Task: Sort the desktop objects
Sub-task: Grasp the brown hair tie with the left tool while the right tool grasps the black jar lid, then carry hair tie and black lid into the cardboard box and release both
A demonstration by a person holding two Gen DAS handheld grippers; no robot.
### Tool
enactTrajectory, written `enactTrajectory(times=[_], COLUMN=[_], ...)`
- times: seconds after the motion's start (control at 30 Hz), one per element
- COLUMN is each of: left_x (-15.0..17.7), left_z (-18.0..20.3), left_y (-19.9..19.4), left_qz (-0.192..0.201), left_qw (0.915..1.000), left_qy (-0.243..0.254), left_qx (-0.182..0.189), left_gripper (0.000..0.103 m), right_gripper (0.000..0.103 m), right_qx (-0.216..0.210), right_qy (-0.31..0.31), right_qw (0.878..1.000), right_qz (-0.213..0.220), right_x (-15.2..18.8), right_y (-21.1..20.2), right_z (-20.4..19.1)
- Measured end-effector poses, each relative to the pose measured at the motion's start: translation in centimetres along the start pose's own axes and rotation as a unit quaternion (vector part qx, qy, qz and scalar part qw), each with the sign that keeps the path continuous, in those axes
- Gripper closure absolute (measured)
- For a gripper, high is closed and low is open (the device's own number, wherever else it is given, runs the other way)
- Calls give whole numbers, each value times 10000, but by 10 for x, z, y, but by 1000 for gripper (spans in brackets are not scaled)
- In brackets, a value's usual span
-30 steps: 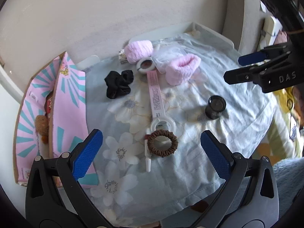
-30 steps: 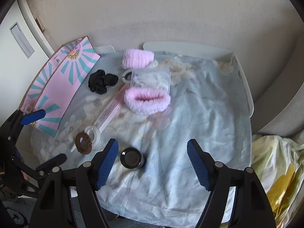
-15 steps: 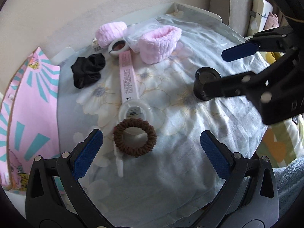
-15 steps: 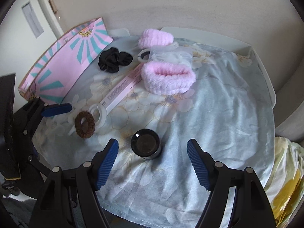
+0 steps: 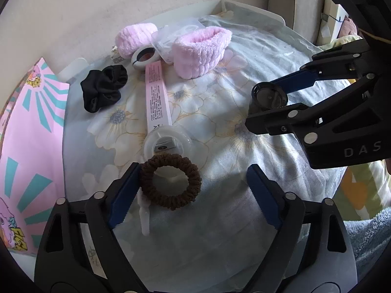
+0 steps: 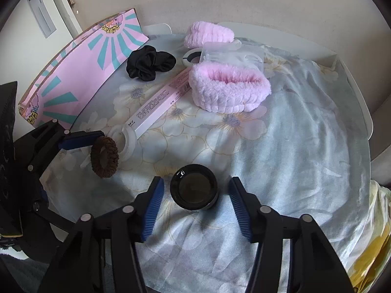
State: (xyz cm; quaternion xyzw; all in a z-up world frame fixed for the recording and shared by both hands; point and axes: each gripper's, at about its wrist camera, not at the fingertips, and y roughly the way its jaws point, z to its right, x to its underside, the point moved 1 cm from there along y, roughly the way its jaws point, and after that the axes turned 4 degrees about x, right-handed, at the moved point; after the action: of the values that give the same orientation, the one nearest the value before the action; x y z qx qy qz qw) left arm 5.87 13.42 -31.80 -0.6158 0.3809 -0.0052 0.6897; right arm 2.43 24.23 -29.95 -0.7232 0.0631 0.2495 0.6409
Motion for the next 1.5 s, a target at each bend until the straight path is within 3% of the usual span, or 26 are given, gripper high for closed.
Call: enactTrajectory(times=[0.1, 0.27, 0.4, 0.53, 1.07, 1.5], left_x=[0, 1, 2, 3, -6, -52], left_z=[1, 1, 4, 3, 7, -30], left_y=[-2, -3, -4, -4, -32, -87], left_qz=[43, 11, -3, -64, -4, 335], left_qw=[10000, 9999, 10000, 9999, 9996, 9976], left_qy=[12, -112, -59, -60, -52, -589], left_qx=[-47, 100, 65, 149, 272, 131], left_gripper=[31, 63, 71, 86, 88, 88], right_gripper=[63, 69, 69, 70, 70, 70], right_qx=[44, 6, 3, -27, 0, 274], right_qy=[1, 32, 66, 154, 333, 344], right_qw=[10000, 10000, 10000, 9998, 9991, 9973], right_qz=[-14, 45, 54, 79, 256, 587], right_x=[3, 2, 2, 2, -3, -42], right_y=[2, 0, -1, -3, -26, -77], right_z=[1, 3, 3, 4, 3, 2])
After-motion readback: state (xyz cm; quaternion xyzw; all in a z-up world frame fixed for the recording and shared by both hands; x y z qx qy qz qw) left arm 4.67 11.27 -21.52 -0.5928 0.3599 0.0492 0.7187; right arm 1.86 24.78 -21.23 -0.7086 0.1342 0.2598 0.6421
